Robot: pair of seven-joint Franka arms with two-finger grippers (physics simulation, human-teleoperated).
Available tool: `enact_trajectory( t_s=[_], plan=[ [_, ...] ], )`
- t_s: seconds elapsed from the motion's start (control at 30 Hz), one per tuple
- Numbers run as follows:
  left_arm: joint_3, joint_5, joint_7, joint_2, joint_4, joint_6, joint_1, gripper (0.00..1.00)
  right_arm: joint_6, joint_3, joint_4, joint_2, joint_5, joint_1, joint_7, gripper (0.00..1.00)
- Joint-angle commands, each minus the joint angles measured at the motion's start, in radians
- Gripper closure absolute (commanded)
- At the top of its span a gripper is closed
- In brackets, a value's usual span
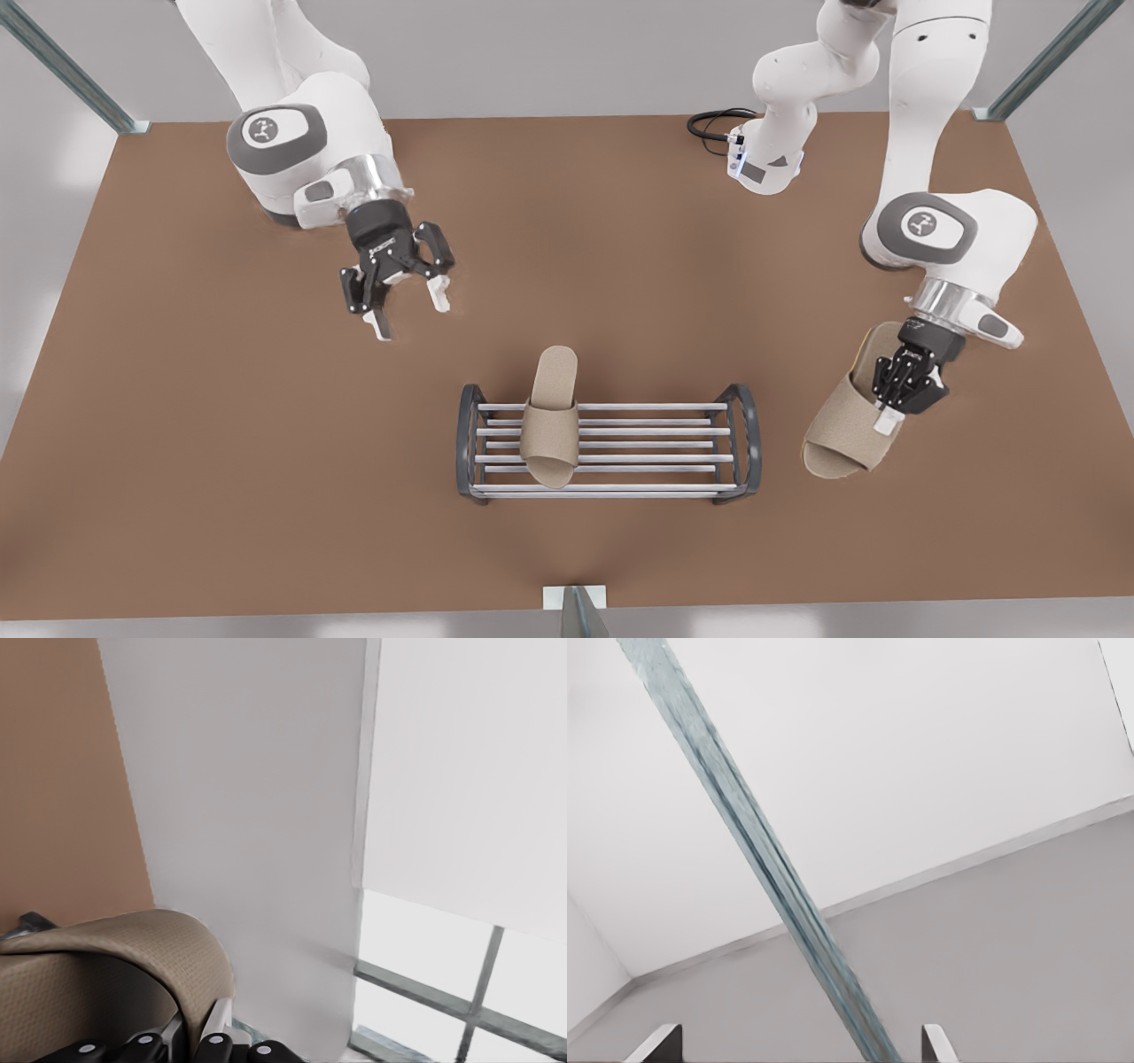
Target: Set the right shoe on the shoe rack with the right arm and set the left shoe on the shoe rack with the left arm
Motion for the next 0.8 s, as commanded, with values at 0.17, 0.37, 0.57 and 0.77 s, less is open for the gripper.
enact_trajectory(
  t_s=[0.17, 0.37, 0.57, 0.77],
  plan=[
    [0.007, 0.778, -1.579, 0.197, 0.234, -0.005, -0.272, 0.79, -1.251, -0.409, -0.049, 0.021, 1.313, -0.024, -2.061, 0.00],
    [0.162, 0.964, -1.956, 0.298, 0.283, 0.012, -0.496, 0.79, -1.224, -0.406, 0.031, 0.087, 1.317, -0.047, -2.060, 0.00],
    [0.300, 0.963, -2.321, 0.346, 0.285, 0.038, -0.585, 0.79, -1.260, -0.373, 0.129, 0.172, 1.316, -0.037, -2.060, 0.00],
    [0.303, 1.101, -2.346, 0.364, 0.254, 0.173, -0.637, 0.79, -1.205, -0.359, 0.121, 0.190, 1.316, -0.022, -2.044, 0.00]
  ],
)
